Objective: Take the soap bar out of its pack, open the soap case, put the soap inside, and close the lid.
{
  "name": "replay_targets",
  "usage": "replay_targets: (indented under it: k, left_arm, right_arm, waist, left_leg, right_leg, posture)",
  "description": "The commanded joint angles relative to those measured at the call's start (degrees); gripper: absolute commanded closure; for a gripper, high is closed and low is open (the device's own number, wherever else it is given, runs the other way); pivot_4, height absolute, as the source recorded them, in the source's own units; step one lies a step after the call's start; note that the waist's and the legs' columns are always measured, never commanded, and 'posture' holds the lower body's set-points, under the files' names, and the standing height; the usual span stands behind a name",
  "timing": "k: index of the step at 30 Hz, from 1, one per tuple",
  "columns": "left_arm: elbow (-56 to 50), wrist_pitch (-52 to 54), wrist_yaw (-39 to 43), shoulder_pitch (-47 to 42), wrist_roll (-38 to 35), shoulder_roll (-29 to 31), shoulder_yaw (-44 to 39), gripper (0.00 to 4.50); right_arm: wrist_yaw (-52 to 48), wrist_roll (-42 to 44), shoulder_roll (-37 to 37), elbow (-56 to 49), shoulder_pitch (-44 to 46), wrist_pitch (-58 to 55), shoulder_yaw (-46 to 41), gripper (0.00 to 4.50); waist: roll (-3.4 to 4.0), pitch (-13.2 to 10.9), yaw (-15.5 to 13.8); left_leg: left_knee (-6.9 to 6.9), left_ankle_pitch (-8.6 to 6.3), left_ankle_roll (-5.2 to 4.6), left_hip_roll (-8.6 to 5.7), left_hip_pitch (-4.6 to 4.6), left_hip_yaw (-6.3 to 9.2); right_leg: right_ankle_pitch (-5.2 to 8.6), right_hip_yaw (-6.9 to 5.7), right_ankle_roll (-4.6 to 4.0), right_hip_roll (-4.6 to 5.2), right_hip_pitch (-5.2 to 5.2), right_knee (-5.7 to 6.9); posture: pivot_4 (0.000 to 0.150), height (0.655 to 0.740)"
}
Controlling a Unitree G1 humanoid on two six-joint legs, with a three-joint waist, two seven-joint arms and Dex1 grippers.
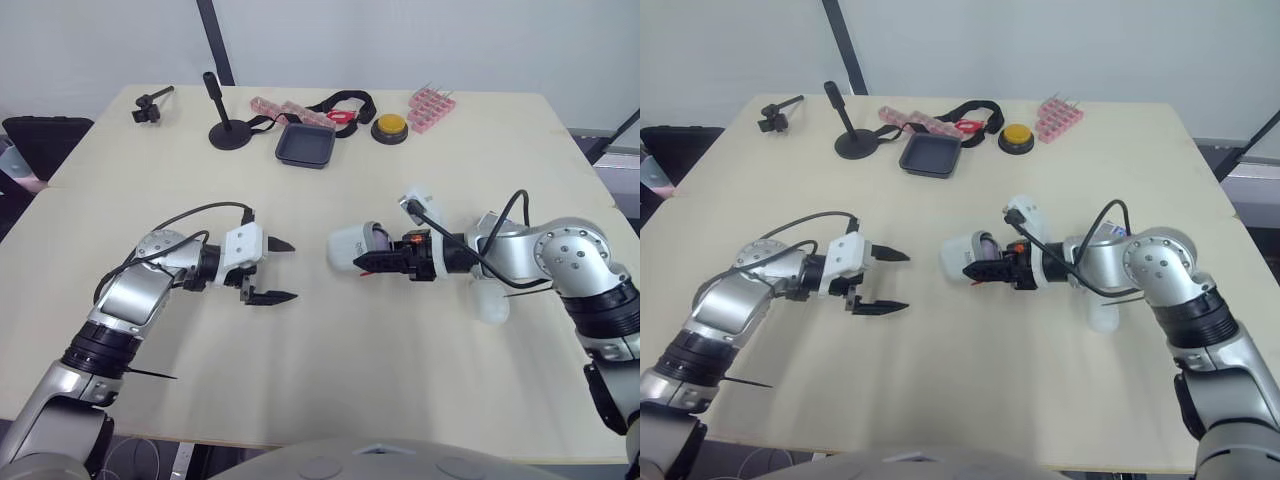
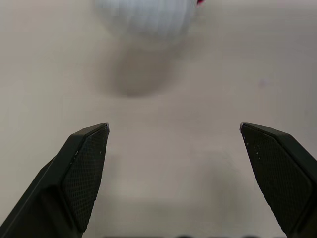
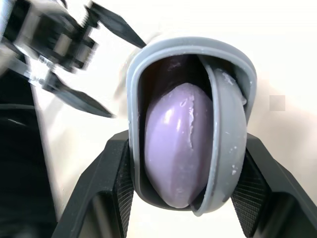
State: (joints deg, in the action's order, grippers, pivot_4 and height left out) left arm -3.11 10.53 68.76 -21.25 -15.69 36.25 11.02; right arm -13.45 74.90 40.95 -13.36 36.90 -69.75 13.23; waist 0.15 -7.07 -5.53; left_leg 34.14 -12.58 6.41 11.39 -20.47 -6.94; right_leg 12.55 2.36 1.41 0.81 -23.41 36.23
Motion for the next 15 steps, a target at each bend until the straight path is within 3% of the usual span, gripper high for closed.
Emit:
replay_targets:
  k: [1,4,7,15]
  left_arm:
    - [-2.82,1.48,-1.62,-1.47,-2.65,-1.31,-2.18,0.01]
    - [-3.21,3.15,-2.11,-2.11,-3.71,-2.49,-2.24,0.01]
    - [-3.87,5.2,-1.74,-2.8,-6.38,-4.15,-2.25,0.01]
    - [-2.14,4.12,-2.55,-5.26,-5.12,-9.48,1.11,0.01]
  right_arm:
    - [-8.55,-10.79,4.72,-7.11,4.91,1.43,3.67,2.36]
    - [-17.71,-19.35,10.01,-11.72,8.78,2.3,10.33,2.36]
    - [-27.9,-28.97,14.07,-14.69,10.1,10.6,14.19,2.36]
    - [-40.72,-45.44,14.33,-10.78,14.68,17.68,20.8,2.36]
  waist:
    - [0.02,-0.01,-0.03]
    - [0.0,-0.02,-0.03]
    - [-0.03,-0.02,-0.06]
    - [-0.04,-0.03,0.43]
  left_leg:
    - [0.01,0.0,0.0,0.0,-0.01,0.0]
    - [0.01,0.0,-0.01,0.05,-0.04,0.0]
    - [0.03,0.0,-0.01,0.07,-0.06,0.0]
    - [0.26,0.02,-0.05,0.05,-0.05,-0.01]
  right_leg:
    - [0.0,0.0,0.0,-0.01,0.0,0.0]
    - [0.0,-0.01,0.0,-0.06,-0.02,0.01]
    - [0.0,-0.02,0.0,-0.06,-0.02,0.02]
    - [0.0,0.03,-0.01,0.0,-0.02,0.21]
  posture:
    - [0.15,0.74]
    - [0.15,0.74]
    - [0.15,0.74]
    - [0.15,0.74]
